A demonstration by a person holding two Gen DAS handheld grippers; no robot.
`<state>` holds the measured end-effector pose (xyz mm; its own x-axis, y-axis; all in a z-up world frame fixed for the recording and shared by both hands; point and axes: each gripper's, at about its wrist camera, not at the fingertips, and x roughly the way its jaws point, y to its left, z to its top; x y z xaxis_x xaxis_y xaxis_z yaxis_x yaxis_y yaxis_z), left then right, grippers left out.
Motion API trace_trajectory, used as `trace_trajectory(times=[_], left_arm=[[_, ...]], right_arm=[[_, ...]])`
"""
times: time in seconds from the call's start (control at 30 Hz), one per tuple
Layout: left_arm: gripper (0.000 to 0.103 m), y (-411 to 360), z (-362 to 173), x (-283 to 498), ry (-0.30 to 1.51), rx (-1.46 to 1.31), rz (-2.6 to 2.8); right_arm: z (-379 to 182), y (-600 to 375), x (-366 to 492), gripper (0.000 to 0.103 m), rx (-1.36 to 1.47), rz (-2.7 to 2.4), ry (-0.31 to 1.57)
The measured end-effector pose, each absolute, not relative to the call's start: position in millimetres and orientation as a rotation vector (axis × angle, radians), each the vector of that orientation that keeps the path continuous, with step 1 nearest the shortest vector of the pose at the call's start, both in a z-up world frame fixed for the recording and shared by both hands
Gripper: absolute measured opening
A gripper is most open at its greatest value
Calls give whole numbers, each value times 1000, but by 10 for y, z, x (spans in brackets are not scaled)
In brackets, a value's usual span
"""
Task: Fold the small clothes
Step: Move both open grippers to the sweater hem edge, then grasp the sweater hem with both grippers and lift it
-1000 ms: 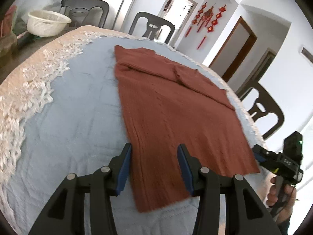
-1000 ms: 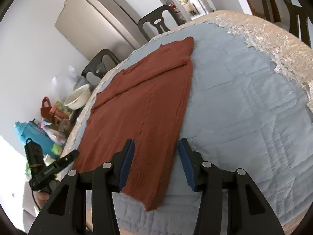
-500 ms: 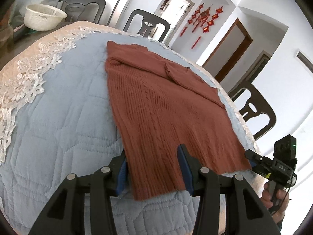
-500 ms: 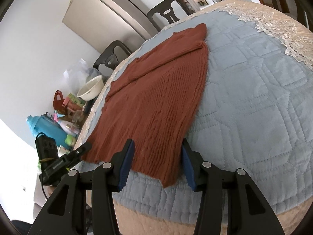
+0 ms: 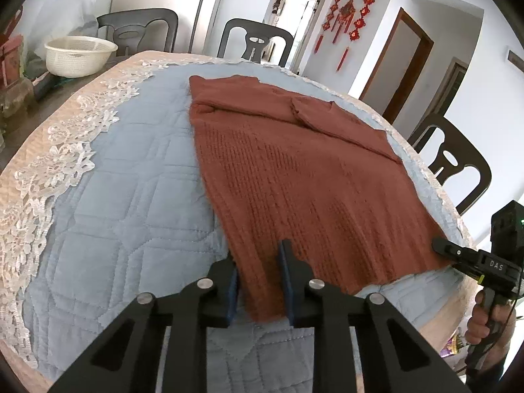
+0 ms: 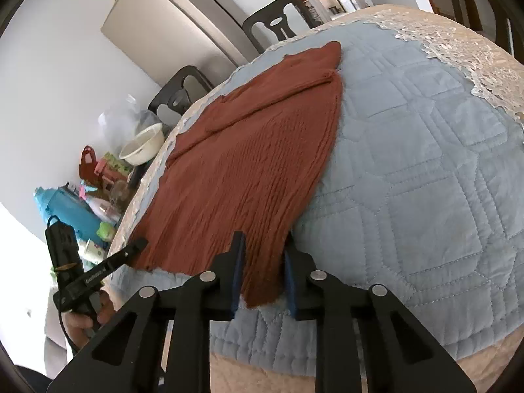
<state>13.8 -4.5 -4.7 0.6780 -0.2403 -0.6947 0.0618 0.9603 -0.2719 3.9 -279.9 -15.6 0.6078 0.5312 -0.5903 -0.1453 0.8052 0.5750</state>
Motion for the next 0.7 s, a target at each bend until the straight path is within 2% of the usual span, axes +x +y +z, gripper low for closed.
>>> trace_trajectory(times=[0.13,0.27,0.7], left_arm=[[21,-60,-49,141,808,-220,-165],[12,-50,-55,144,803,-236,-174],[8,220,124,29,702,-385,-296]], right_arm=[[-166,-2795,60,21,503,420,837],[-190,-2820,78,8,510,414,832],[29,-2999,-96,6,570,489,722]])
